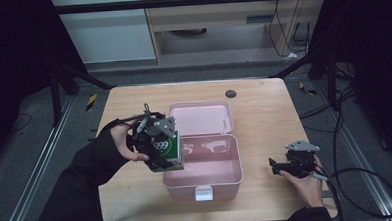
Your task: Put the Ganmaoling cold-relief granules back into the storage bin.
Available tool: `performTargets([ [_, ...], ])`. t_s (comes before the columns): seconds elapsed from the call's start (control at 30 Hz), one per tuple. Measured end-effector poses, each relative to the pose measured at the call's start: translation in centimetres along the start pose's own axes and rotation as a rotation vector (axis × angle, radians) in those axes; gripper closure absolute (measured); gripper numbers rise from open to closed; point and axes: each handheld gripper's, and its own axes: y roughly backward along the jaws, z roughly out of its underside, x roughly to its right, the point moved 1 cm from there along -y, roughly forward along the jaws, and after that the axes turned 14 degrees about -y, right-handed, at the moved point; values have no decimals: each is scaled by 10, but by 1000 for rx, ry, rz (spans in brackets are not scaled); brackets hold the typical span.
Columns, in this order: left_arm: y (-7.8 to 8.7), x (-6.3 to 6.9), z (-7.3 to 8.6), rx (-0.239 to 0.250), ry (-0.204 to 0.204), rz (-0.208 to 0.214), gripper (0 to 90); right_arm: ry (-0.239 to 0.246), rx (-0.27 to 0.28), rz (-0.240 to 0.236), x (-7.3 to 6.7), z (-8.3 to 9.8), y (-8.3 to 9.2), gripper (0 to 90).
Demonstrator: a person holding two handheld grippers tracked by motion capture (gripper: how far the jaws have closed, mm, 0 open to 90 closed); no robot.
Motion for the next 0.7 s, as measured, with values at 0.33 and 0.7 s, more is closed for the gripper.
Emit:
performTargets([
  [0.33,-9,-7,-15,-5,-17,12,142,4,-4,2,0,0,-1,33],
  [0.7,-22,-10,-27,-10,-34,38,142,3,-3,0,-1,1,0,32],
])
